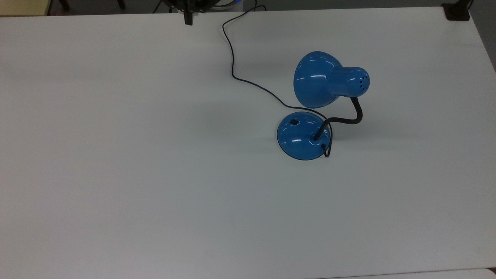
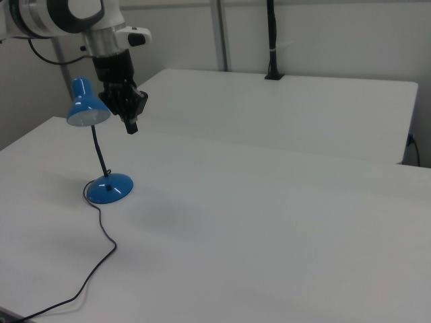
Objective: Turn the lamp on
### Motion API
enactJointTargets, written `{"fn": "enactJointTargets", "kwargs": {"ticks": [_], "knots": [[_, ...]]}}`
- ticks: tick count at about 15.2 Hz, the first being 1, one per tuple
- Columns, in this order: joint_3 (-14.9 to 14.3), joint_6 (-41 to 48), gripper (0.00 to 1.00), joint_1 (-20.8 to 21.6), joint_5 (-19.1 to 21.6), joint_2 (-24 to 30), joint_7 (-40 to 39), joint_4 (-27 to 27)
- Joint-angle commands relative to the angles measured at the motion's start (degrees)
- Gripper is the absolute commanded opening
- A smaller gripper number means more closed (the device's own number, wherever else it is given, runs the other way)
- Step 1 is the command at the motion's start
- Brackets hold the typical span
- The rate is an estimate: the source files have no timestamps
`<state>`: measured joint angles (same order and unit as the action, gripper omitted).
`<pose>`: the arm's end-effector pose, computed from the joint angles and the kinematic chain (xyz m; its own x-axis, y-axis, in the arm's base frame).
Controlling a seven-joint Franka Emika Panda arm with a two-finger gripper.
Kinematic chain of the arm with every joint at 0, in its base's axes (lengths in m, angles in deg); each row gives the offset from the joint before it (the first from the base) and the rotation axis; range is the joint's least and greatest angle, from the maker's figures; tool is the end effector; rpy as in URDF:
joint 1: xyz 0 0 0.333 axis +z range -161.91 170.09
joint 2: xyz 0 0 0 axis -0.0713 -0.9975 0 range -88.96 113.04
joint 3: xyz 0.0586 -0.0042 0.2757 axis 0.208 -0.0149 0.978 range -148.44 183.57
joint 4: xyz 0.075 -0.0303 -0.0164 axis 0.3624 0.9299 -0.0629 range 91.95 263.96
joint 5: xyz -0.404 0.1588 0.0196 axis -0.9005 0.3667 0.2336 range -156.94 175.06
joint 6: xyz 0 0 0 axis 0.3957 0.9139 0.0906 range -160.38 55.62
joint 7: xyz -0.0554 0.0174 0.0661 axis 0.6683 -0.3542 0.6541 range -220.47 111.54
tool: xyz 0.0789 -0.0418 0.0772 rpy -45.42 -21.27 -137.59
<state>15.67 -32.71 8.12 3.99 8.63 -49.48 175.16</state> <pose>0.6076 0.0124 0.5650 0.9974 -0.0536 -0.0490 -0.0488 -0.9943 0.0948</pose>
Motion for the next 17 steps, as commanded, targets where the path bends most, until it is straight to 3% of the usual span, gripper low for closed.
{"fn": "enactJointTargets", "kwargs": {"ticks": [1,8,12,17], "knots": [[-0.57,0.58,0.00,0.81,-0.03,0.59,-1.65,0.77],[-0.57,-0.64,0.00,1.25,0.32,1.29,-1.65,2.53],[-0.39,-6.35,0.00,1.51,1.29,4.54,-1.83,9.37],[-0.22,-11.89,0.00,3.53,3.40,5.25,-1.91,14.13]]}}
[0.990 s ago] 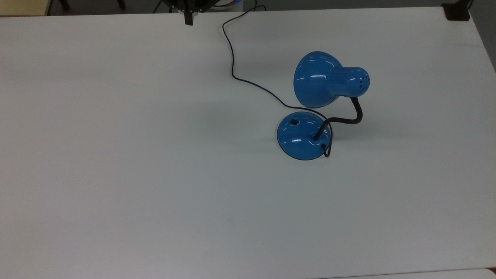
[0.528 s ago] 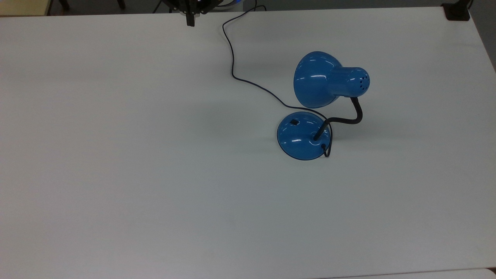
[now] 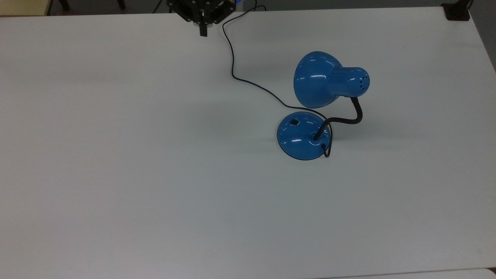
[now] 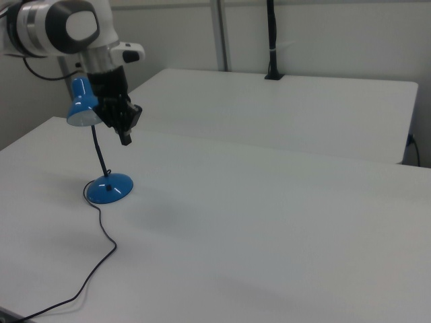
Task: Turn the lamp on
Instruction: 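Move the gripper over the blue lamp base toward its switch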
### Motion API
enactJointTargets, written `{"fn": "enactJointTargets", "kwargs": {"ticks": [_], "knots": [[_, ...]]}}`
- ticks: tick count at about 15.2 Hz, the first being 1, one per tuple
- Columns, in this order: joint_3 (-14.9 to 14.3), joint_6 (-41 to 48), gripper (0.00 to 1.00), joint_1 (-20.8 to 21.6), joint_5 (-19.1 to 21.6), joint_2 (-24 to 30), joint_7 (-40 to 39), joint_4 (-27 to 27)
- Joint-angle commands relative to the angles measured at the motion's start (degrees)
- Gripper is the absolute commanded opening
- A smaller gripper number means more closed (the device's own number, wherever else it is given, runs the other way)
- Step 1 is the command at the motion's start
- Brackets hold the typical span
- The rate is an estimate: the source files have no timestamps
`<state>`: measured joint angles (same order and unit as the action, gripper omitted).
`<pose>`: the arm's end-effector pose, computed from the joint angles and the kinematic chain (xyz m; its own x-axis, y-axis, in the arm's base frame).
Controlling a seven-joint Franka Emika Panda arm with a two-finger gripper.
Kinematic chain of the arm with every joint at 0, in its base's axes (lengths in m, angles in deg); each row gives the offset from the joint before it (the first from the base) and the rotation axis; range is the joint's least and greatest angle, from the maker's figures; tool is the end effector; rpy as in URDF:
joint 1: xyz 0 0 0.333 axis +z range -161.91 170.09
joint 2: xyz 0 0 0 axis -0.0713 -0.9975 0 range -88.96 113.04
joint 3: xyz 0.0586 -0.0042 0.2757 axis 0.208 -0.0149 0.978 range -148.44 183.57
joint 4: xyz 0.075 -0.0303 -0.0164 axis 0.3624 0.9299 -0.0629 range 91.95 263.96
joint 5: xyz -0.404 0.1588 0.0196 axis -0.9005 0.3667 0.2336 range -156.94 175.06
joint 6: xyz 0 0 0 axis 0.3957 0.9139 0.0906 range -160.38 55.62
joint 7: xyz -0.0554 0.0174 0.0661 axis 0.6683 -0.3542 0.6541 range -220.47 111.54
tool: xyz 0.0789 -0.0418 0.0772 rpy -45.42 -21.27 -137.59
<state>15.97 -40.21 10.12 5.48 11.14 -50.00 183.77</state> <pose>0.6030 0.0400 0.5250 0.9996 0.0048 -0.0280 0.0066 -0.9979 0.0647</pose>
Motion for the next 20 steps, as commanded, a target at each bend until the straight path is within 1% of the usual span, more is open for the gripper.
{"fn": "enactJointTargets", "kwargs": {"ticks": [1,7,12,13,15,18,20], "knots": [[-0.51,-5.26,0.00,2.05,1.99,2.74,-1.39,6.48],[-0.07,-12.99,0.00,6.09,1.91,2.56,-2.79,14.03],[0.19,-23.71,0.00,9.35,1.38,1.78,-3.15,21.15],[0.19,-25.47,0.00,9.79,1.29,1.42,-4.11,21.86],[0.28,-29.25,0.00,10.14,1.29,0.02,-8.49,22.39],[1.77,-34.26,0.00,10.06,1.99,-1.83,-14.99,23.36],[2.12,-37.95,0.00,10.14,2.17,-3.67,-18.52,23.89]]}}
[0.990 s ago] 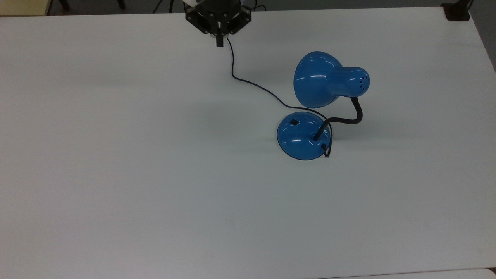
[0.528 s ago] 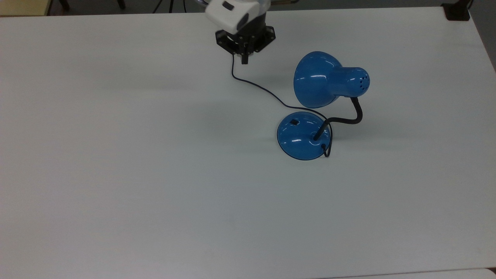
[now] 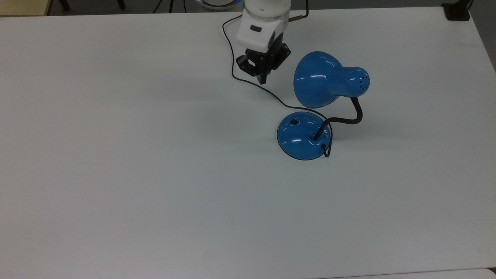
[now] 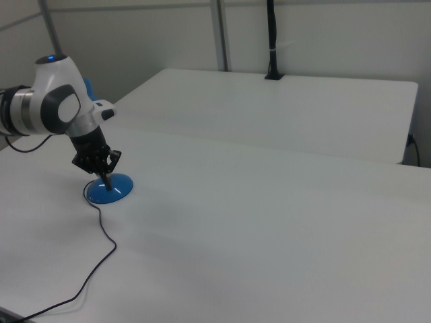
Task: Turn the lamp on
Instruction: 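Move the gripper over the blue lamp base toward its switch, then lower the gripper and press the switch on the lamp base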
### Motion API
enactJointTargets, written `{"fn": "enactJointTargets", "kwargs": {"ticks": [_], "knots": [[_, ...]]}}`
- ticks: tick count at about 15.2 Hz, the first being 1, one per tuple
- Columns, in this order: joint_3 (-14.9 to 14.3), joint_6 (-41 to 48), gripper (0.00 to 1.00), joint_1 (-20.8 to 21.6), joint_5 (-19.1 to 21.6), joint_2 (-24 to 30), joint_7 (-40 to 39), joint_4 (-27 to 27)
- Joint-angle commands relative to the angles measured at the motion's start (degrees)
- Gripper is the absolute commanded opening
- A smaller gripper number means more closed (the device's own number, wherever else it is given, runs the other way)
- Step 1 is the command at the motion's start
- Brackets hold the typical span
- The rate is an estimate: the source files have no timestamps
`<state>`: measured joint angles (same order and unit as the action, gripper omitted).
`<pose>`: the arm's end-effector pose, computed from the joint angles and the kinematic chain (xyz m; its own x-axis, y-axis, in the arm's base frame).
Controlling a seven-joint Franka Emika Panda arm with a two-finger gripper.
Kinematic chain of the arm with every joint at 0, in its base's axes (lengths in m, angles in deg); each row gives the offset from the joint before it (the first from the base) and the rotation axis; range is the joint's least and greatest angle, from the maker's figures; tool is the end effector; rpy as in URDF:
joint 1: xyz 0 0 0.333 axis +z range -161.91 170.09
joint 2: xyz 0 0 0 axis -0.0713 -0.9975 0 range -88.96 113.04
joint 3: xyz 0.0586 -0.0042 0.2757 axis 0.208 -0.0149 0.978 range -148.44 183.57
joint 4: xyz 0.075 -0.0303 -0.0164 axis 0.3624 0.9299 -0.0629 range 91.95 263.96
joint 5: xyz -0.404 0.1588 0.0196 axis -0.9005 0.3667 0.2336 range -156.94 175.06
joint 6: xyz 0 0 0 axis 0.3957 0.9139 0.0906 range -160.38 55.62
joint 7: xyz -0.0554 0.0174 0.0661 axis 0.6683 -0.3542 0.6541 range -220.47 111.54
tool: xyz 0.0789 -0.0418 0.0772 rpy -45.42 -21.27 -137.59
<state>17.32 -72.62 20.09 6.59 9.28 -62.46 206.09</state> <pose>0.5827 0.1626 0.3548 0.8993 0.4249 0.1039 0.4217 -0.9052 0.0520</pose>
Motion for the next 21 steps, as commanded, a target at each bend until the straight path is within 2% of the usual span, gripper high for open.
{"fn": "enactJointTargets", "kwargs": {"ticks": [1,3,8,14,18,21], "knots": [[1.12,-7.65,0.00,0.17,1.24,-2.68,-6.59,1.66],[2.87,-12.74,0.00,-0.27,2.02,-4.62,-6.86,1.57],[4.02,-22.51,0.00,-0.45,2.29,-9.01,-9.76,1.57],[8.24,-26.65,0.00,-3.35,2.29,-11.83,-9.85,1.31],[9.91,-28.15,0.00,-4.66,2.29,-12.80,-9.85,1.14],[10.09,-29.29,0.00,-4.75,2.29,-12.97,-9.85,1.13]]}}
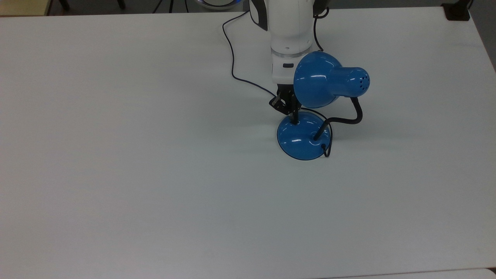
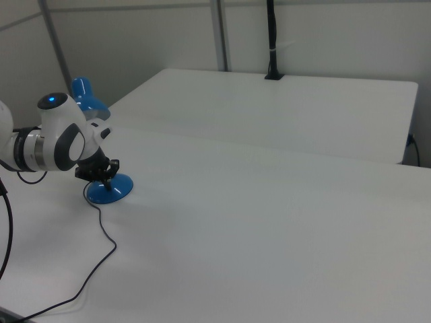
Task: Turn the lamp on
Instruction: 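Lower the gripper and press the switch on the lamp base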
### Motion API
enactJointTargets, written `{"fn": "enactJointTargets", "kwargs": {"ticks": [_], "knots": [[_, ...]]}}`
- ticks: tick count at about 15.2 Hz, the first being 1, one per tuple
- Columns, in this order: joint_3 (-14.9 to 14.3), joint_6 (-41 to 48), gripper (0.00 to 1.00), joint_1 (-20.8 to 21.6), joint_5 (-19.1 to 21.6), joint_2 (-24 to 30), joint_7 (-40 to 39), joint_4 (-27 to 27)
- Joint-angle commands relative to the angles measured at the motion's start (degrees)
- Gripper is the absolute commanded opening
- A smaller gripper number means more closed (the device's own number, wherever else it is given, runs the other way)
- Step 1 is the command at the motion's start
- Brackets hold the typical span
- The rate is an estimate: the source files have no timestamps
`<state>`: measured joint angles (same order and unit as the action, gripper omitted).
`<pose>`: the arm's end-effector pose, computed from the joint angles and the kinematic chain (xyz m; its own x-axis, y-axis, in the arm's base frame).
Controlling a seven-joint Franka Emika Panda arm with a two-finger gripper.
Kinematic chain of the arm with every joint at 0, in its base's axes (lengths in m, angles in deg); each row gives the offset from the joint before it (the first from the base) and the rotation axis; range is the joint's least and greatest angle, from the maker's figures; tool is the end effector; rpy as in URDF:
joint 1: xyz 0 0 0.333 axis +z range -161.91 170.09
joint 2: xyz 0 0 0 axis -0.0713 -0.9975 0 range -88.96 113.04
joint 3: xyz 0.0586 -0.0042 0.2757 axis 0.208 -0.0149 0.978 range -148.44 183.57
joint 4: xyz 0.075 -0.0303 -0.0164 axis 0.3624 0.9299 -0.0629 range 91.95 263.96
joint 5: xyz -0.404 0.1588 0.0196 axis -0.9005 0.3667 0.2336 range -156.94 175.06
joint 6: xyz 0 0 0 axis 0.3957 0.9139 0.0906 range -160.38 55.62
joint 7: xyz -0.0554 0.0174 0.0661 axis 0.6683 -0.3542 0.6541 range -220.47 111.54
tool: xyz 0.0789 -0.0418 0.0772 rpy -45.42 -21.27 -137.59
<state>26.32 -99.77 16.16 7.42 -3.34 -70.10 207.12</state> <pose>0.5975 0.2275 0.2633 0.7437 0.5782 0.3355 0.5913 -0.8031 0.0732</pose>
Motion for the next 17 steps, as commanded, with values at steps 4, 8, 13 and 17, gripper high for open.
{"fn": "enactJointTargets", "kwargs": {"ticks": [4,8,13,17], "knots": [[1.09,-2.67,0.00,-0.82,1.46,-1.06,-2.21,-0.16],[1.61,-4.43,0.00,-1.16,1.46,-2.11,-2.12,-0.43],[2.23,-6.45,0.00,-1.69,1.46,-2.90,-2.21,-0.43],[4.07,-7.60,0.00,-3.27,1.37,-4.04,-2.29,-0.51]]}}
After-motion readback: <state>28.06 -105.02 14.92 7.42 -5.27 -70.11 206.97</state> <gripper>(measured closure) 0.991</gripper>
